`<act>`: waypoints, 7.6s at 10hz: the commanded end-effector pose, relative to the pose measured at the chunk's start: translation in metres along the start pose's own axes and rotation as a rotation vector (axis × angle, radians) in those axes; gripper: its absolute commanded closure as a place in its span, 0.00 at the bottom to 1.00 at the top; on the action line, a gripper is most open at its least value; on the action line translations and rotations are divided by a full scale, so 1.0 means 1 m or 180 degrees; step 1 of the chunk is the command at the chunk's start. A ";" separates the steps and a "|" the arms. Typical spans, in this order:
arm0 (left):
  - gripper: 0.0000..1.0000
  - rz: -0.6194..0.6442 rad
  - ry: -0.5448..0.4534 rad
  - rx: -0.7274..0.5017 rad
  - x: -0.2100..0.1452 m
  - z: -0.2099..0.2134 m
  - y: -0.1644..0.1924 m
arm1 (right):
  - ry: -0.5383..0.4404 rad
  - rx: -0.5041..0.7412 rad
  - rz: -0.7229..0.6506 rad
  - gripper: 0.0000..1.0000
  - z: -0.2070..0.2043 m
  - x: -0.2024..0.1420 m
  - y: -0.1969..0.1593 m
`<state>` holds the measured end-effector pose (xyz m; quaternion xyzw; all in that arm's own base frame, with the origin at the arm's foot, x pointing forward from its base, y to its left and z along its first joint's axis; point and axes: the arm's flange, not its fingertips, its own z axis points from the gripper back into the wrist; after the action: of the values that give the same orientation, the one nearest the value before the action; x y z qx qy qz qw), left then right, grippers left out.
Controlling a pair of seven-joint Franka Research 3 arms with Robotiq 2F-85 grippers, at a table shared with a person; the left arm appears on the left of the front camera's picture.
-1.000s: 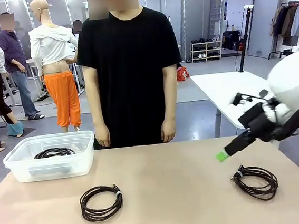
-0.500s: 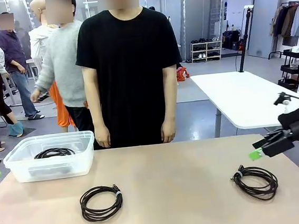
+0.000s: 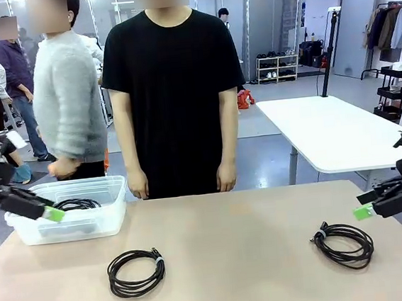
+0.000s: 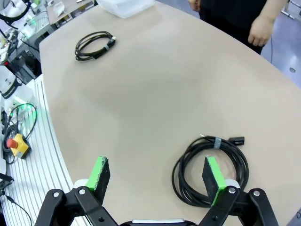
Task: Organize and store the cables.
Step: Place the USB Extension Cable into the Organizing box.
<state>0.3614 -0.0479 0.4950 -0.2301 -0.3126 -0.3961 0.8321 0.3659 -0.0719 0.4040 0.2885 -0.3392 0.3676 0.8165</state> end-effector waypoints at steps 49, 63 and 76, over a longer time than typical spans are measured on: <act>1.00 0.3162 0.1463 0.2093 0.059 -0.336 -0.043 | 0.0027 -0.0112 -0.0087 0.00 0.009 -0.010 -0.007; 1.00 0.2084 0.1008 0.1736 0.139 -0.175 -0.072 | 0.0027 -0.0112 -0.0087 0.00 0.009 -0.010 -0.007; 0.83 0.2154 0.0790 0.2316 0.159 -0.098 0.143 | 0.0027 -0.0112 -0.0087 0.00 0.009 -0.010 -0.007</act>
<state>0.5637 -0.1030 0.5202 0.0308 -0.2389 0.0101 0.9705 0.3630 -0.0860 0.4002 0.2749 -0.3326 0.3506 0.8312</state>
